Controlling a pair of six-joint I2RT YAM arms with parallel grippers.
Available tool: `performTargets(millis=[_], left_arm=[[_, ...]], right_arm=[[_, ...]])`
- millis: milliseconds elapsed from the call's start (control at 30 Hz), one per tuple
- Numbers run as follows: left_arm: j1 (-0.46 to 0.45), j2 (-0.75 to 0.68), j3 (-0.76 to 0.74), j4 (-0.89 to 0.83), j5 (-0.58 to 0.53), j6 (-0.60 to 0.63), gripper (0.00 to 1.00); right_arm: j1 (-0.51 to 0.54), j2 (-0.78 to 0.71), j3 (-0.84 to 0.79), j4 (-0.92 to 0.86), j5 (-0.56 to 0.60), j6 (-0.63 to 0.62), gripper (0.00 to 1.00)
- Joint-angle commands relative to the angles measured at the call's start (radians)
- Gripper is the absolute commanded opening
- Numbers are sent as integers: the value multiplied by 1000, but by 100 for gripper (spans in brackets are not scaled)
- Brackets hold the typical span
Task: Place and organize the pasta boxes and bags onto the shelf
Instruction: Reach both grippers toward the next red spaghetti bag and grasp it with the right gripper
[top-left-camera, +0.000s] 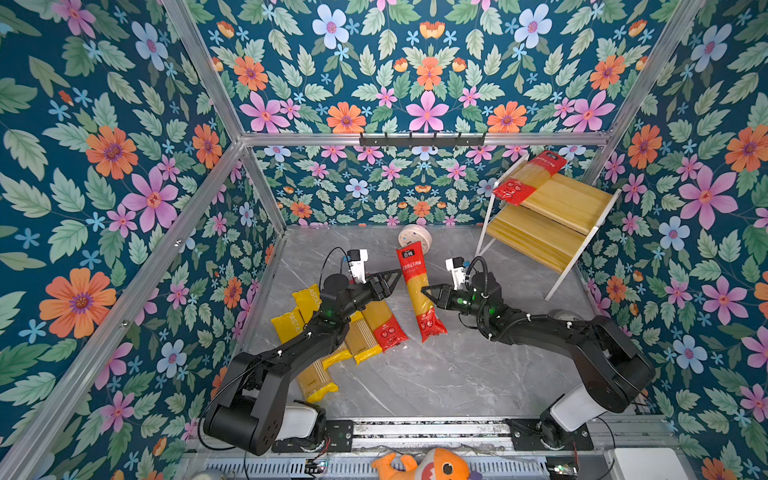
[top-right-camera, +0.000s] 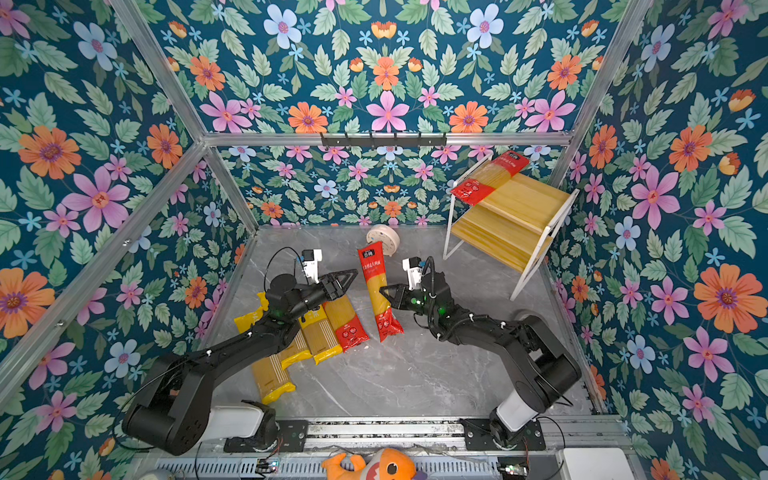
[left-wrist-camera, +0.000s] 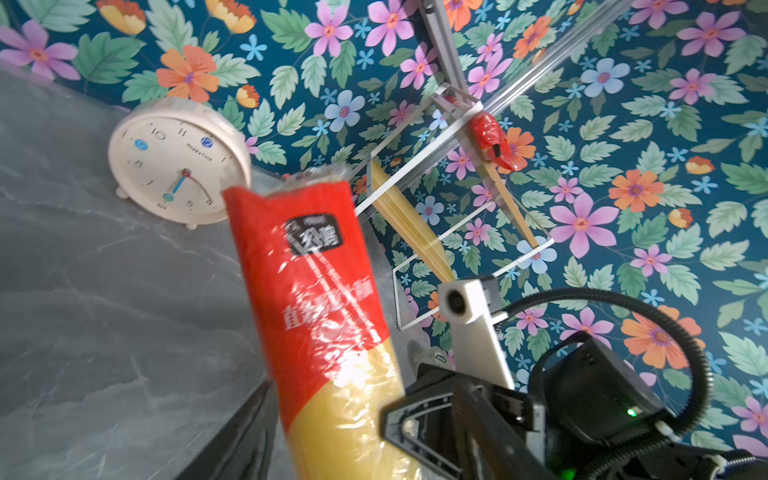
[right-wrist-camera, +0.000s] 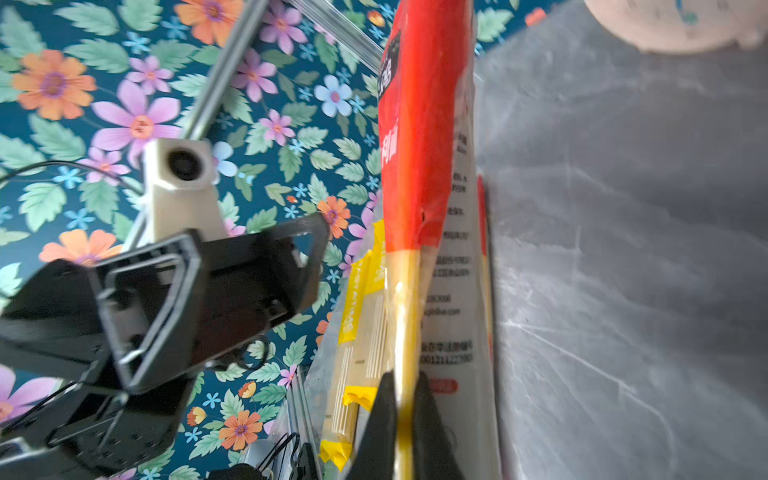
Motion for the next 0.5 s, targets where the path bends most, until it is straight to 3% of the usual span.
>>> performTargets(millis=[0, 267, 467], left_arm=[[0, 33, -5, 221, 60, -24, 72], [-2, 165, 40, 577, 212, -186, 75], [-10, 230, 97, 672, 267, -235, 73]], right_arm=[[-13, -65, 12, 202, -6, -91, 0], [-36, -145, 46, 235, -130, -98, 0], [-35, -144, 64, 261, -207, -58, 0]])
